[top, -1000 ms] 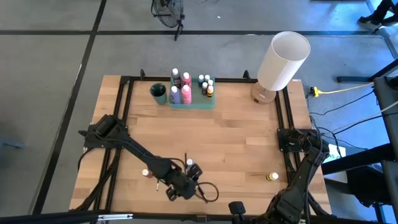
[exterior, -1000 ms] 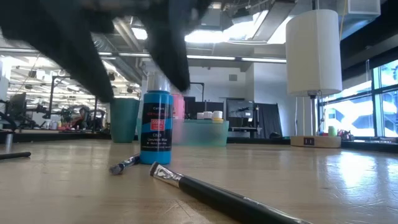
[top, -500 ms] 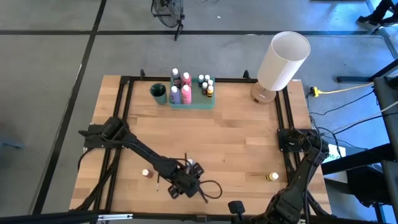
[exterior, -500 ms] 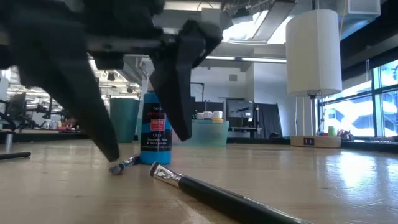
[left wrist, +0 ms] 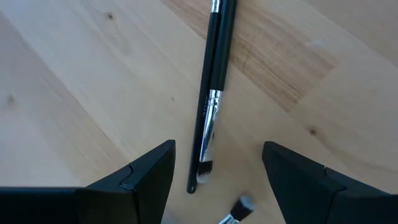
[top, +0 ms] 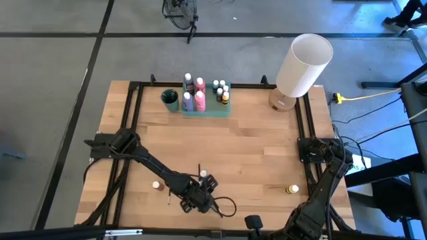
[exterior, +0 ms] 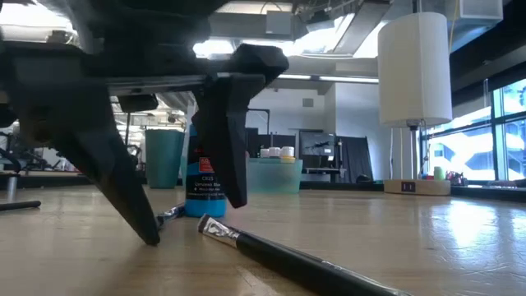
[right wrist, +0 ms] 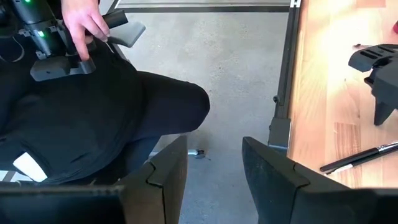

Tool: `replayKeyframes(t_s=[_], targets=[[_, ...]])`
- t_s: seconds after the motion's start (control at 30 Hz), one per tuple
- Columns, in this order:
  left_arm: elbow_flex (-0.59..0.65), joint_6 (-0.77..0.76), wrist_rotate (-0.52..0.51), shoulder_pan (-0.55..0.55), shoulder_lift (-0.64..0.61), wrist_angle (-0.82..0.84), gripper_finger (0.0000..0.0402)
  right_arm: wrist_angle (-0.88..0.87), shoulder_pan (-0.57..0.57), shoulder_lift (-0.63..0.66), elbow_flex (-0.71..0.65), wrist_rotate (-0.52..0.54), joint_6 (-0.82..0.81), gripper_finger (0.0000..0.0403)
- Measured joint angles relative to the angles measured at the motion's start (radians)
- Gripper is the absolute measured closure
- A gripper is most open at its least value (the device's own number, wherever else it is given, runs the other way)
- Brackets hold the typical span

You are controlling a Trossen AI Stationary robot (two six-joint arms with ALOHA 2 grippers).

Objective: Pick & Place Paint Supplies
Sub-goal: Put the silver paintbrush into the green cup

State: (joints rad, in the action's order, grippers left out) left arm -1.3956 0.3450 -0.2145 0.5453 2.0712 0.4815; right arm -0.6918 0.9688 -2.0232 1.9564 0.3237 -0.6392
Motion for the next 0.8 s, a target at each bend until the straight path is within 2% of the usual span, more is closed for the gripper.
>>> replayKeyframes(t_s=[0.27, 0.57, 0.8], targets=[[0.001, -0.016, -0.049, 0.029, 0.003, -0.02, 0.016, 0.0, 0.0, 0.0, 0.0, -0.003, 0.0, 0.0246], [0.001, -0.065, -0.008, 0.028, 0.003, -0.016, 0.0163, 0.0, 0.0, 0.0, 0.0, -0.003, 0.0, 0.0246], [0.001, -0.128, 0.024, 0.028, 0.003, 0.004, 0.0189, 0.0, 0.0, 0.0, 0.0, -0.002, 0.0, 0.0246]])
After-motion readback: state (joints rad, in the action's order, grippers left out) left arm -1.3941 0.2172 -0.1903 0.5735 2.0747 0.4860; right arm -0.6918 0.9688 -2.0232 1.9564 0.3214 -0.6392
